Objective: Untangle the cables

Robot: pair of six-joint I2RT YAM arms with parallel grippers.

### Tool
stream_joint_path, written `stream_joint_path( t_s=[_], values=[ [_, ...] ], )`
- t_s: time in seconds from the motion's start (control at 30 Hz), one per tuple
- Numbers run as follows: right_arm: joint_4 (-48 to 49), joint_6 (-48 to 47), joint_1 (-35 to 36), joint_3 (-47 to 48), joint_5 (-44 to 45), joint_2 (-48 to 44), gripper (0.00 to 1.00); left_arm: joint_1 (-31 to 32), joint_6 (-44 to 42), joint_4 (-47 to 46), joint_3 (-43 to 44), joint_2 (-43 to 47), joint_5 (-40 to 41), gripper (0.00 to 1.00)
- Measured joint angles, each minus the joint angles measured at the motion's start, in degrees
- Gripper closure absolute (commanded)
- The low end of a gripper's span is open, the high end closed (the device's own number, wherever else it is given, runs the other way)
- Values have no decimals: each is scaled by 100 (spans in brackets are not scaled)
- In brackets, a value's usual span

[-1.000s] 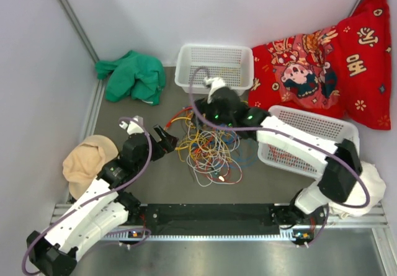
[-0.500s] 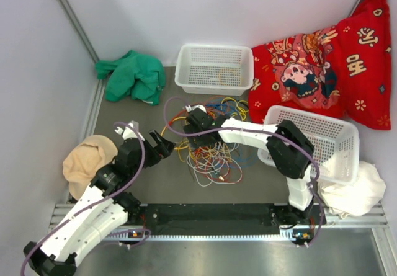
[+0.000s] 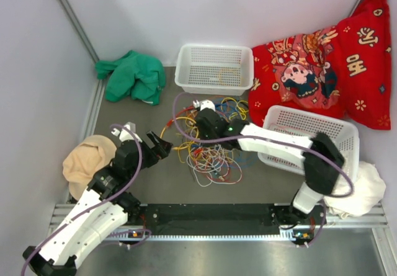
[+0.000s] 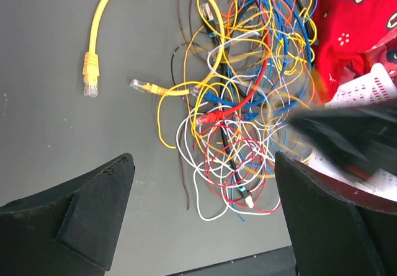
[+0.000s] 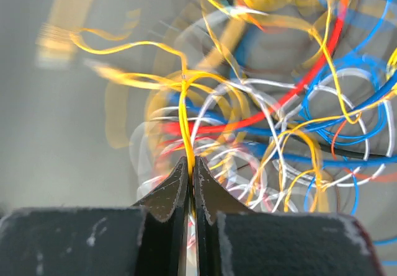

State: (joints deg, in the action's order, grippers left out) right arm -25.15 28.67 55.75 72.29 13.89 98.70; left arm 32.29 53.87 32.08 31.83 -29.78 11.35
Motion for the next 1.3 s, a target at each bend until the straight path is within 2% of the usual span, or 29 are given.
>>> stream_joint_path(
  t_s=[0.2, 0.33, 0.5, 0.6, 0.73, 0.97, 1.13, 1.3],
  values=[
    [-219, -79, 809, 409, 374, -1904, 100, 0, -345, -155, 144, 7, 243, 1],
    [-629, -103, 940, 1123, 605, -2426, 100, 0, -817, -551, 350, 39, 588, 1],
    [-1113, -26, 938, 1211, 780, -2868, 100, 0, -1235, -1357, 592, 39, 595, 1],
    [-1287, 66, 938, 1126, 820, -3032, 100, 0, -1405, -2109, 616, 26, 225, 1],
    [-1390, 208, 938, 1084, 782, -3165, 100, 0, -1491, -3309, 494, -142, -656, 1],
    [-1366, 562, 938, 1084, 625, -3279, 100, 46, -988, -5661, -616, -723, -2234, 1],
    [-1331, 883, 933, 1084, 688, -3309, 100, 361, -1130, -6059, -813, -802, -2538, 1],
    [-1220, 1351, 643, 1088, 496, -3274, 100, 776, -1705, -6199, -807, -592, -2494, 1]
  ],
)
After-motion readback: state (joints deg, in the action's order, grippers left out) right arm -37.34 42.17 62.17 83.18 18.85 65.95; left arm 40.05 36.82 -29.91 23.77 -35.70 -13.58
